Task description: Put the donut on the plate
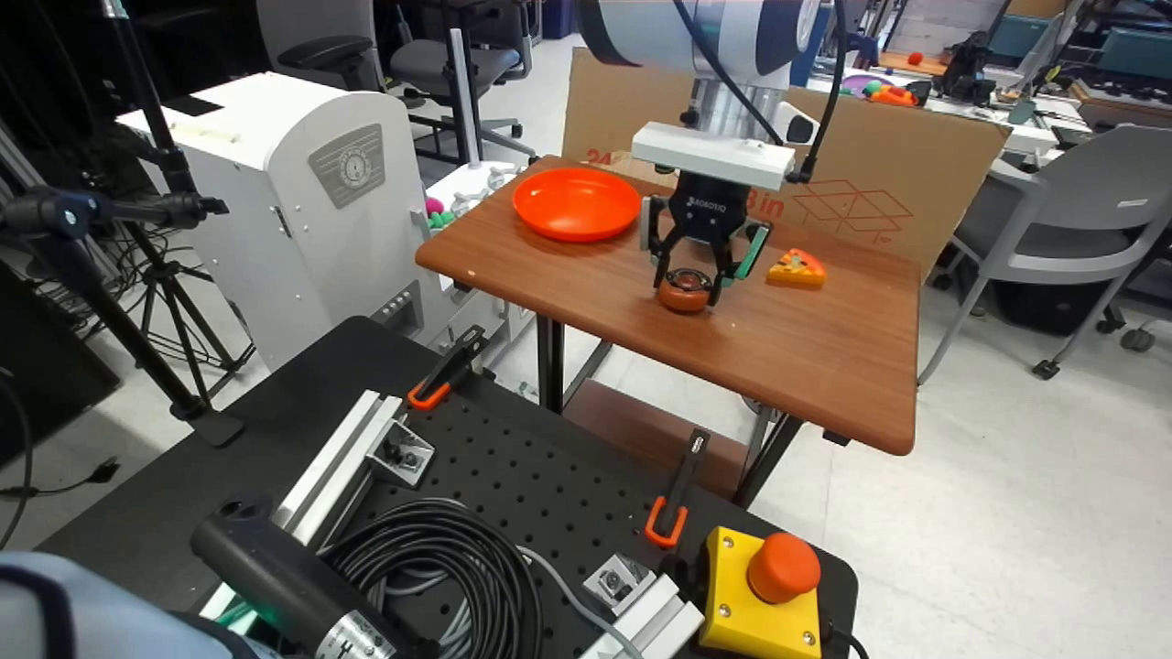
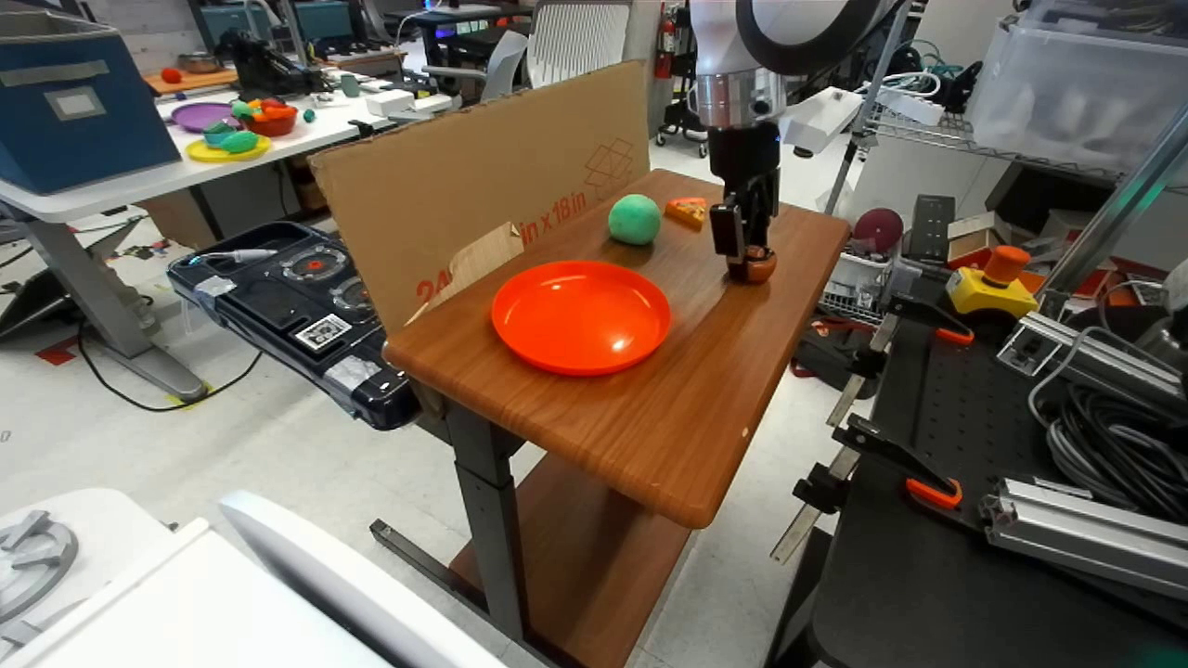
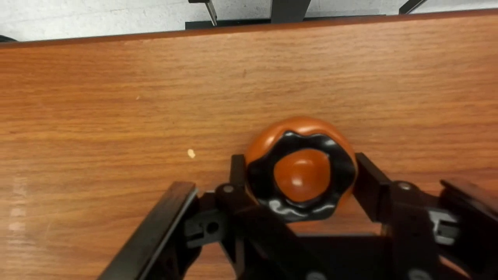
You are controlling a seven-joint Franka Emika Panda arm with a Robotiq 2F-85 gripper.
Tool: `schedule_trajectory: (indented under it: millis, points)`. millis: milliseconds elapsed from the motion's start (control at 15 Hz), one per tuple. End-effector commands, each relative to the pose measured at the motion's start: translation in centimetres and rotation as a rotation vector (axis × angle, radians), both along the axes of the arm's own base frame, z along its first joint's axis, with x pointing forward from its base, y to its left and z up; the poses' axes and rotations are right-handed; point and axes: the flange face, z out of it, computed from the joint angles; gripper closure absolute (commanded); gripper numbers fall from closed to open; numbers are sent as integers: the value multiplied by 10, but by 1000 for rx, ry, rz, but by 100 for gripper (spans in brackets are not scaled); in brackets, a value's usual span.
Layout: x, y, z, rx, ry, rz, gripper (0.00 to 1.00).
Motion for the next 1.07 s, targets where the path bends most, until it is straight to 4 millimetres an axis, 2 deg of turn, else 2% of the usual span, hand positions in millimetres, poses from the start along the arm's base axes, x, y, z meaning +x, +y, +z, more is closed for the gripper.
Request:
schedule_trajectory:
  millis: [0, 133, 400, 533, 733, 1000]
  points:
    - [-1, 17, 25, -13, 23, 6, 58]
    - [3, 39, 44, -5, 1, 6, 58]
    - [12, 95, 90, 22, -98, 33, 58]
    - [25, 125, 106, 29, -136, 46, 58]
    - [49, 156, 111, 27, -153, 45, 58]
    - [75, 176, 96, 21, -125, 32, 58]
